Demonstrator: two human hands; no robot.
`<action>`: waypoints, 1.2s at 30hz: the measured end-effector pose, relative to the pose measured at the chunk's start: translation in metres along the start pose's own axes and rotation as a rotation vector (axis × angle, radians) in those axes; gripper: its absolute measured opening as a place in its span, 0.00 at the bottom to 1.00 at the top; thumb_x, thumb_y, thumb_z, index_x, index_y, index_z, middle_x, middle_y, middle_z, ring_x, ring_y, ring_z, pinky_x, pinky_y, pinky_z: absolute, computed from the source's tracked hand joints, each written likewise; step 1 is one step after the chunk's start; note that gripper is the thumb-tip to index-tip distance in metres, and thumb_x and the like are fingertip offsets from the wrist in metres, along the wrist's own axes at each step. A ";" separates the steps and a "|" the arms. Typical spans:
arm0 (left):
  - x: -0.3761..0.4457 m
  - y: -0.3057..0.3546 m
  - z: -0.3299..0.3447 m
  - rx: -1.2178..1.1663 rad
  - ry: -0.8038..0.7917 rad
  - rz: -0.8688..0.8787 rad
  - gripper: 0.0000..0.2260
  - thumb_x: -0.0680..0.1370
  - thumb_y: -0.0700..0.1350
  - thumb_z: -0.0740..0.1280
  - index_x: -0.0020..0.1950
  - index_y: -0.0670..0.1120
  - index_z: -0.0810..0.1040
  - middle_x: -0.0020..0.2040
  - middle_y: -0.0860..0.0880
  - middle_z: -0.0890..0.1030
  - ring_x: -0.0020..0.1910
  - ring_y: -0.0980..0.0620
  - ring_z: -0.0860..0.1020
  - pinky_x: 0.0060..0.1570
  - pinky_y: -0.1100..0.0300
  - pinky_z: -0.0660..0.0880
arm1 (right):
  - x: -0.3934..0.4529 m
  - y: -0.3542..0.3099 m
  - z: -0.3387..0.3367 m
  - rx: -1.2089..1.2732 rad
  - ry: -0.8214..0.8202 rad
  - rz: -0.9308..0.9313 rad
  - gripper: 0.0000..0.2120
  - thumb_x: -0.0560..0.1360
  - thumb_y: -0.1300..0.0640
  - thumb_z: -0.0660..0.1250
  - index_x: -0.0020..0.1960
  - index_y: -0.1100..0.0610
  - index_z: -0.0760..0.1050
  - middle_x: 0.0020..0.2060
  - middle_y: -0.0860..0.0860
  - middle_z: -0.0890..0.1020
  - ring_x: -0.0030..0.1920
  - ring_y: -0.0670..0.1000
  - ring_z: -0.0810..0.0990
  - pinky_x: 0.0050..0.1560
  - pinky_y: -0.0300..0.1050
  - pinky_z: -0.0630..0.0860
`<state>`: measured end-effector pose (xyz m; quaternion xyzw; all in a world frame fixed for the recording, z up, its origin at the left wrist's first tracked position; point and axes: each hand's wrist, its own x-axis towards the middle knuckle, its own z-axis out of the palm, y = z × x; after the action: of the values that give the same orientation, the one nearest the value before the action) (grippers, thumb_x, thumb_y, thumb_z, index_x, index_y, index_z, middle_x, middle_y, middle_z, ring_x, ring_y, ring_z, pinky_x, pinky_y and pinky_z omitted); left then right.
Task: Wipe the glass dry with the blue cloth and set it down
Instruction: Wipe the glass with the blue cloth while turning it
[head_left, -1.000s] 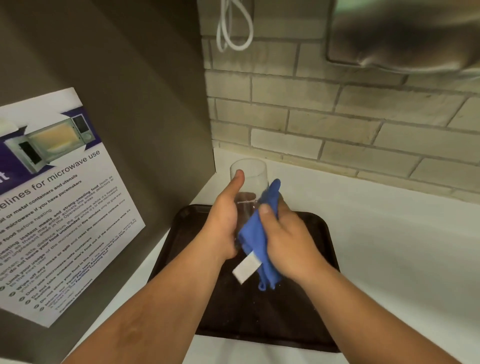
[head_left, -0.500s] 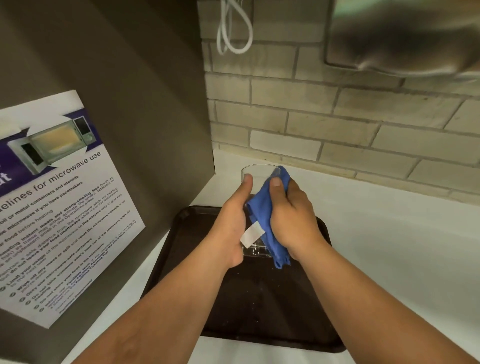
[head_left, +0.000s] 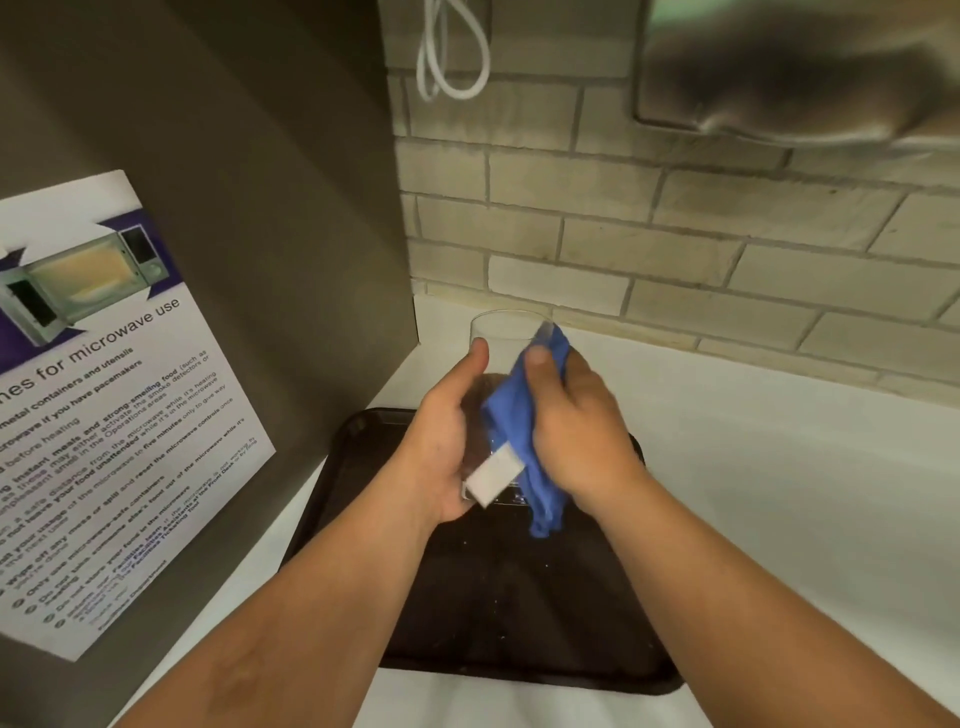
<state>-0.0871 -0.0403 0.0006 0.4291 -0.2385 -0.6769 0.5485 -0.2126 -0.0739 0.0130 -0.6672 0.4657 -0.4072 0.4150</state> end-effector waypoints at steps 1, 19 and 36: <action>0.000 0.000 0.000 -0.003 0.003 0.008 0.33 0.75 0.68 0.67 0.64 0.41 0.85 0.66 0.33 0.82 0.64 0.35 0.81 0.71 0.41 0.74 | 0.007 -0.002 -0.005 0.113 0.012 0.080 0.19 0.82 0.40 0.54 0.45 0.50 0.77 0.38 0.50 0.84 0.39 0.44 0.84 0.41 0.37 0.77; 0.005 -0.001 0.007 0.182 0.093 0.059 0.36 0.62 0.74 0.66 0.58 0.50 0.85 0.43 0.50 0.91 0.40 0.56 0.88 0.40 0.57 0.82 | 0.008 0.003 0.002 0.058 0.024 0.044 0.18 0.83 0.43 0.52 0.54 0.53 0.75 0.39 0.48 0.83 0.39 0.42 0.83 0.37 0.34 0.74; 0.014 -0.001 0.011 0.265 0.487 0.097 0.30 0.79 0.69 0.61 0.63 0.43 0.79 0.50 0.43 0.86 0.47 0.45 0.85 0.42 0.53 0.79 | -0.024 0.024 0.007 0.033 -0.008 0.148 0.22 0.81 0.41 0.55 0.54 0.58 0.77 0.36 0.49 0.83 0.35 0.41 0.83 0.35 0.30 0.74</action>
<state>-0.0974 -0.0547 0.0007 0.6353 -0.2062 -0.4897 0.5604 -0.2186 -0.0551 -0.0155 -0.6256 0.5054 -0.3803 0.4567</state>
